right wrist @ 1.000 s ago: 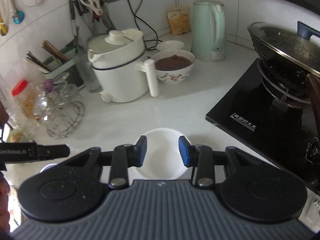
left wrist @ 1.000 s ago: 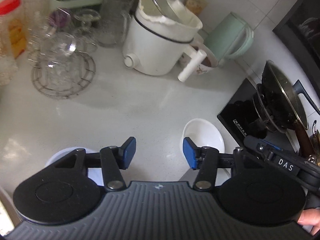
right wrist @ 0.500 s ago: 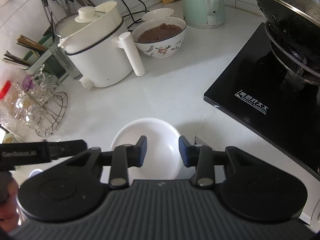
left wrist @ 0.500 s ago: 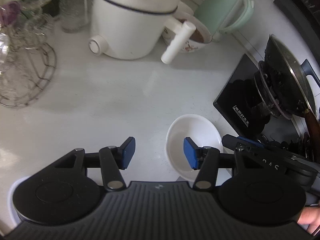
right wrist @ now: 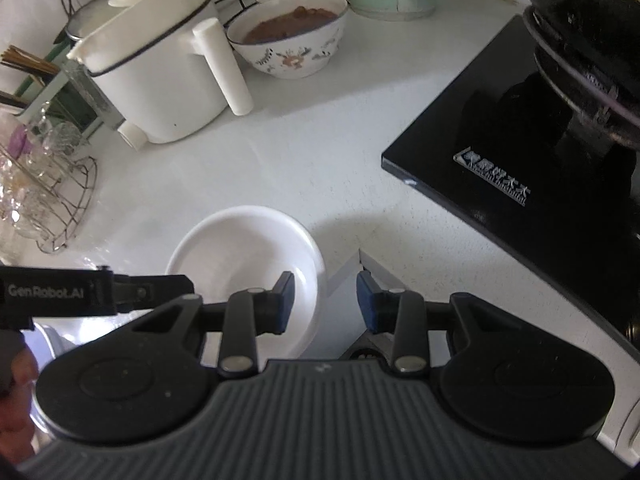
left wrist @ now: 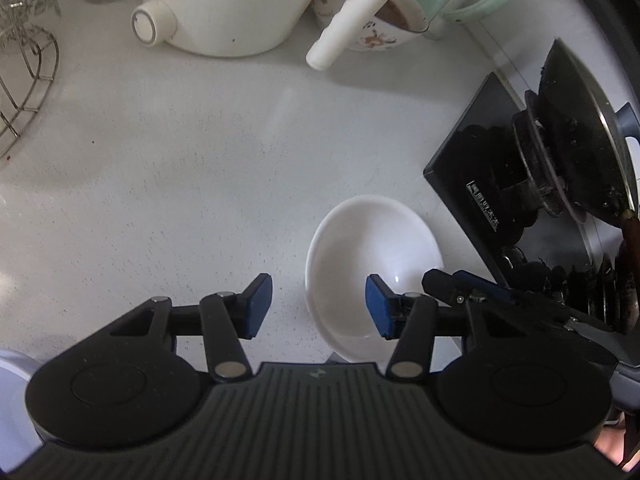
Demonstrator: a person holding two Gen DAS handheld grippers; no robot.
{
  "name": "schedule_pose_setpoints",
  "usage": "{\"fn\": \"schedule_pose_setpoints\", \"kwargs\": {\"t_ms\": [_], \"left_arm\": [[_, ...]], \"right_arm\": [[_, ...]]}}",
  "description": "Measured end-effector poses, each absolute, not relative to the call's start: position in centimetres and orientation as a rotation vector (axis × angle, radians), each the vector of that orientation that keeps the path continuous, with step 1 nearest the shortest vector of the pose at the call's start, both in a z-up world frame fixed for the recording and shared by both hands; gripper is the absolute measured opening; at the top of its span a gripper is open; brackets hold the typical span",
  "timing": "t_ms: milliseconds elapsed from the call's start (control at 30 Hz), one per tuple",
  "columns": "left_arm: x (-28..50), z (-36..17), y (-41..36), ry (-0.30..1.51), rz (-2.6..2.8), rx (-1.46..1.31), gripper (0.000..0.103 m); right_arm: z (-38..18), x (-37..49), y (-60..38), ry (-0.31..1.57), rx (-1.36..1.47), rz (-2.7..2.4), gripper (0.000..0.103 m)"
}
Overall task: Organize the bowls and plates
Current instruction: 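Close both grippers on the rim of the white ceramic bowl, then lift the white bowl and carry it over the nested blue bowls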
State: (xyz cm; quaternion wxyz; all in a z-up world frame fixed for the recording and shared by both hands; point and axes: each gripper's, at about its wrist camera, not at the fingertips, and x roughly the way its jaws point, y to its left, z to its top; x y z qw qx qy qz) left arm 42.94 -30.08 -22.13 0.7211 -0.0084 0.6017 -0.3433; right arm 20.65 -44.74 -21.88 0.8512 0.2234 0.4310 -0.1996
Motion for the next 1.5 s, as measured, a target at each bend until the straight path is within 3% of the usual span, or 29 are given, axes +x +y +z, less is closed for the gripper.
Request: {"fn": "schedule_pose_setpoints", "kwargs": {"t_ms": [167,367,433,1500], "left_arm": [[42.9,-22.7,-30.5,1.345,-0.737,0.015,0.043],[42.6,-22.8,-30.6,1.35,-0.759,0.034,0.02],[42.5,-22.8,-30.7,1.353,-0.768,0.042,0.016],[41.7,-13.8,-22.2,1.277,-0.662,-0.11,0.016]], "right_arm": [[-22.7,21.0,-44.9,0.929,0.486,-0.414,0.033],[-23.2,21.1,-44.8,0.941,0.517,-0.403,0.014],[-23.1,21.3,-44.5,0.937,0.503,-0.394,0.013],[-15.1,20.9,-39.8,0.795,0.529,-0.242,0.013]]}}
